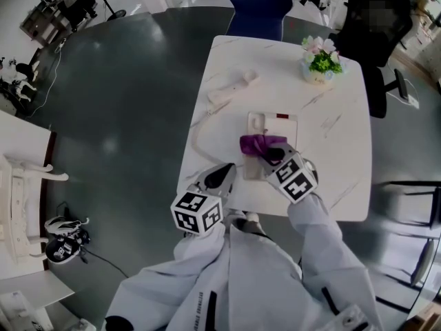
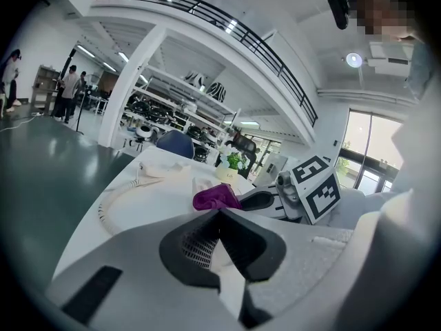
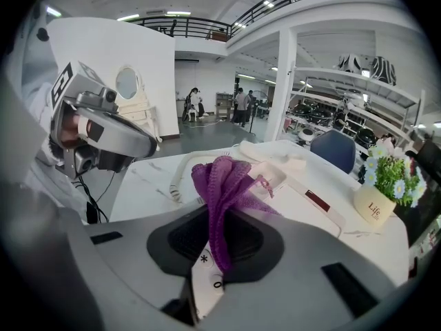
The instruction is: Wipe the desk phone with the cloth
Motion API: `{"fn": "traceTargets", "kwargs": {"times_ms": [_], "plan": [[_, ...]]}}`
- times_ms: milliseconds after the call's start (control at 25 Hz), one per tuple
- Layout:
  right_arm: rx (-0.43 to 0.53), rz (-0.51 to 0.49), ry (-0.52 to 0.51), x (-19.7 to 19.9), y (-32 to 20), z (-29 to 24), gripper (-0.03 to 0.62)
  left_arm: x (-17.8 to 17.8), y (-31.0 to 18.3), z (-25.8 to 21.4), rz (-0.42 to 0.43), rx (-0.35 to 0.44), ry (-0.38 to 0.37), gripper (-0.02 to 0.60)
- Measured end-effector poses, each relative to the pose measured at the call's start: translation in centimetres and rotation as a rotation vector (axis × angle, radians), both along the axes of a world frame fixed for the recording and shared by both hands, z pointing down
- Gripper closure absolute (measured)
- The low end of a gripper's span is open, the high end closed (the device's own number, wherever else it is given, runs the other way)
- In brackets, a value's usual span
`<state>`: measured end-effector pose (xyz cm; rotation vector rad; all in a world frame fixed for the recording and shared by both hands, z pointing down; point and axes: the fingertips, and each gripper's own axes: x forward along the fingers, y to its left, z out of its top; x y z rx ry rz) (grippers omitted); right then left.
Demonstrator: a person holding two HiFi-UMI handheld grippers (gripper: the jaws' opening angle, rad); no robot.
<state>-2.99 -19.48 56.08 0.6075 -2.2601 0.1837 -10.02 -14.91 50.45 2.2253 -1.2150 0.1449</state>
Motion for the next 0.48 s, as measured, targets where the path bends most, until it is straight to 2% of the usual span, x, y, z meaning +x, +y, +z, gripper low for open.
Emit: {"fn": "traceTargets", "kwargs": {"times_ms": [480], "plan": [[-0.027, -0.021, 0.009, 0.0, 2.6, 0.4, 0.556, 0.2, 1.6, -0.4, -0.007, 0.004, 0.006, 0.583]]}}
